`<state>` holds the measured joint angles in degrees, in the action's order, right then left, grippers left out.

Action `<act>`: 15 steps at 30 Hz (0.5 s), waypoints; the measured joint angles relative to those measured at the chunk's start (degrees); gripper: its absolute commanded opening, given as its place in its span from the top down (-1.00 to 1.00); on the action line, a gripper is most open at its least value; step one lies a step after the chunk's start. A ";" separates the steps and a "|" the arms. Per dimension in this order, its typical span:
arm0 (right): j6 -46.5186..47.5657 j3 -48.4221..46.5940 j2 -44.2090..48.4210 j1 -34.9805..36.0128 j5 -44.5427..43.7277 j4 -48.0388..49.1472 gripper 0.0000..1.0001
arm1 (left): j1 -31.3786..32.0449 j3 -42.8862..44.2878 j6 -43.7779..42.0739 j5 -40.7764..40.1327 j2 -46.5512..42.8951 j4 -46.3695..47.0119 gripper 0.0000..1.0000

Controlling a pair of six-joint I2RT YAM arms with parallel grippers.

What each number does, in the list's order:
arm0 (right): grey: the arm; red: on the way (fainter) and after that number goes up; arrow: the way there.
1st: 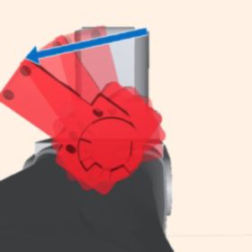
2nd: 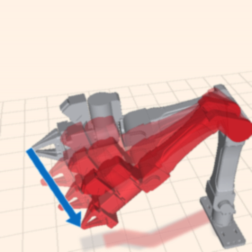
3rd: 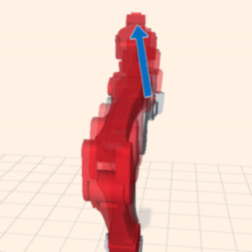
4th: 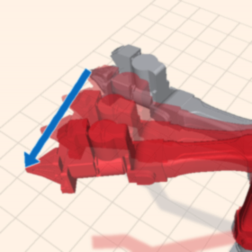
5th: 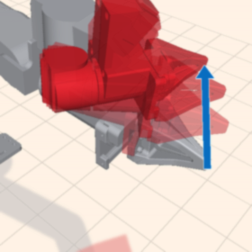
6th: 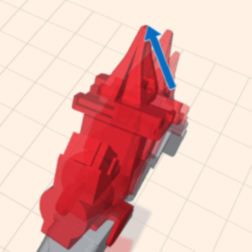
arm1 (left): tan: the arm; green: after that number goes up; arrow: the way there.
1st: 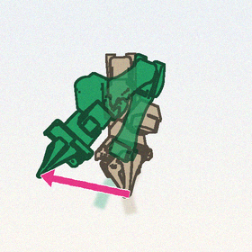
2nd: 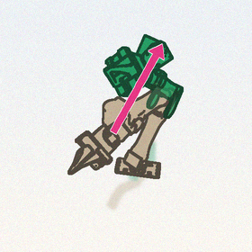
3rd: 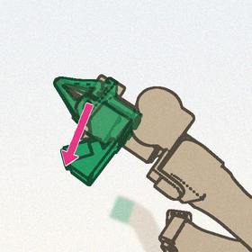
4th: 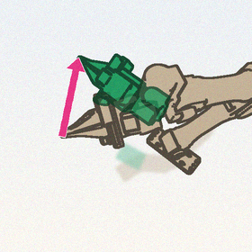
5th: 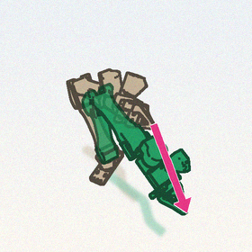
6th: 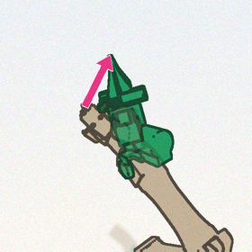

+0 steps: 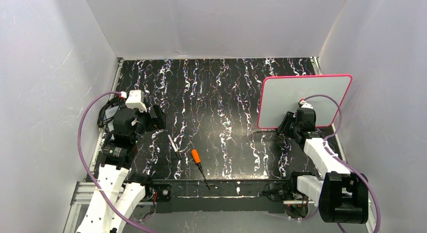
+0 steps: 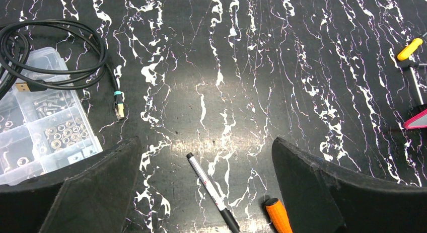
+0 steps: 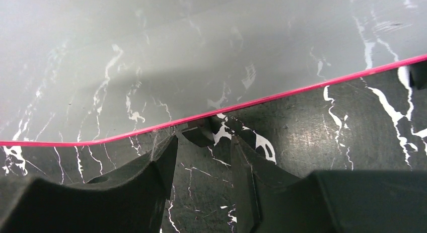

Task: Write a sentence on the whiteboard
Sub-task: Move the whiteboard to the center of the board.

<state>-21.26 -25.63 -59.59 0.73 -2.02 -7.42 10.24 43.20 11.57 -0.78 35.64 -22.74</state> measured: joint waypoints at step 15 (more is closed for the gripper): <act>2.67 -1.70 -8.11 0.00 5.33 0.83 0.07 | 0.00 0.00 0.00 0.00 0.00 0.00 -0.99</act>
<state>-18.59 -27.33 -67.70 0.73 3.31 -6.59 10.24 43.20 11.57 -0.78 35.64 -22.74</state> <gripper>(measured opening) 0.479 0.992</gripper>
